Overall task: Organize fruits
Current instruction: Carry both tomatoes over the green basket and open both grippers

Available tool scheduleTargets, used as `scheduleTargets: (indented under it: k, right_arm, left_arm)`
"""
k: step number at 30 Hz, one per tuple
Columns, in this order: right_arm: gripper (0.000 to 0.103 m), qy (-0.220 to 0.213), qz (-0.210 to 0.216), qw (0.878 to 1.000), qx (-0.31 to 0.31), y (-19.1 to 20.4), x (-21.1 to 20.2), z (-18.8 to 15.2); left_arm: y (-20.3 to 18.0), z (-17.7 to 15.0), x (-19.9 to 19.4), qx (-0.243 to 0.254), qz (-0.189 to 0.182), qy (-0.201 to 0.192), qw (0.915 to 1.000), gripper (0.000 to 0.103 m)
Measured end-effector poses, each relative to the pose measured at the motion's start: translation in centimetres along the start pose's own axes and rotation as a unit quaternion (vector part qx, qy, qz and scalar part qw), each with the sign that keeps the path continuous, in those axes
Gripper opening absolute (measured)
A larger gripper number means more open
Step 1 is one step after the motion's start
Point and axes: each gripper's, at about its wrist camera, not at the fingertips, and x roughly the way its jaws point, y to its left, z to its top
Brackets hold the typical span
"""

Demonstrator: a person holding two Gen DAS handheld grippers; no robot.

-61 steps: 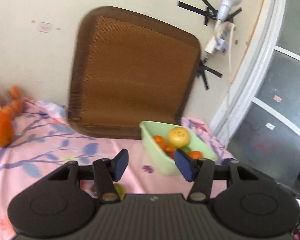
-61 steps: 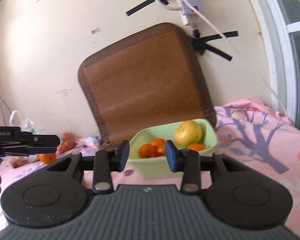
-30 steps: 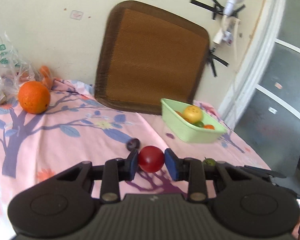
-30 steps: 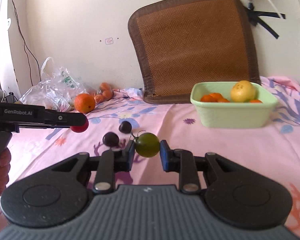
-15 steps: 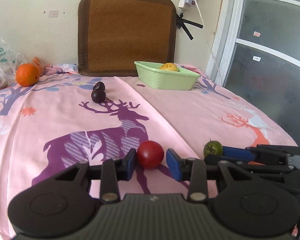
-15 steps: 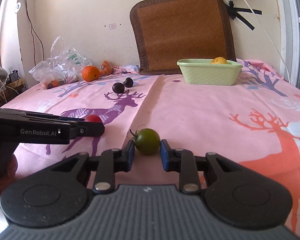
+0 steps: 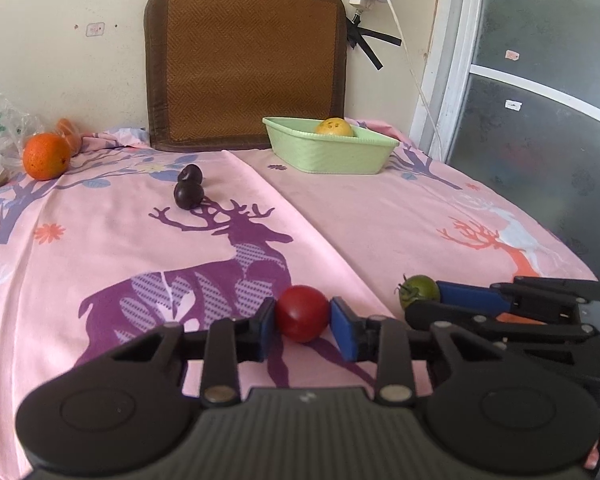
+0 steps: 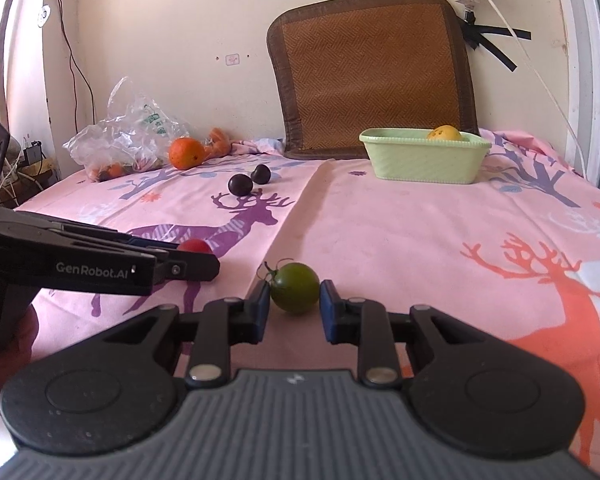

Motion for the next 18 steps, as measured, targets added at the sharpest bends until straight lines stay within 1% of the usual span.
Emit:
scheduleTargets:
  k: [1, 3, 5, 7, 10, 12, 14, 16, 18]
  right_arm:
    - [0.029, -0.007, 0.001, 1.0, 0.004, -0.3, -0.1, 0.3]
    - [0.029, -0.027, -0.001, 1.0, 0.012, -1.2, -0.1, 1.4]
    - [0.029, -0.053, -0.008, 0.998, 0.013, -2.6, 0.3, 3.4]
    - [0.029, -0.076, -0.022, 0.997, 0.011, -4.0, 1.1, 5.5]
    - [0.029, -0.104, -0.043, 0.994, 0.017, -7.1, 3.6, 8.4]
    - [0.03, -0.1, -0.059, 0.993, 0.023, -8.9, 6.0, 9.8]
    - [0.03, -0.085, -0.062, 0.994, 0.043, -11.0, 8.9, 11.0]
    - [0.03, -0.075, -0.066, 0.994, 0.05, -12.3, 11.2, 11.7]
    - [0.03, -0.068, -0.075, 0.994, 0.042, -12.7, 13.1, 12.0]
  left_arm:
    - [0.1, 0.4, 0.0, -0.009, -0.017, 0.0, 0.9998, 0.029]
    - [-0.2, 1.9, 0.1, -0.01, -0.033, -0.01, 0.9994, 0.029]
    - [-0.6, 4.6, 1.0, -0.005, -0.047, -0.02, 0.9987, 0.029]
    - [-0.8, 7.7, 2.8, -0.009, -0.065, -0.023, 0.9976, 0.029]
    - [-1.0, 12.7, 6.9, -0.021, -0.093, -0.024, 0.9952, 0.03]
    - [-0.6, 15.6, 10.8, -0.037, -0.097, -0.014, 0.9945, 0.03]
    - [0.3, 17.9, 14.8, -0.07, -0.112, 0.005, 0.9912, 0.03]
    - [1.3, 19.4, 18.4, -0.108, -0.113, 0.025, 0.9873, 0.03]
    - [1.8, 20.4, 21.3, -0.13, -0.12, 0.037, 0.9835, 0.029]
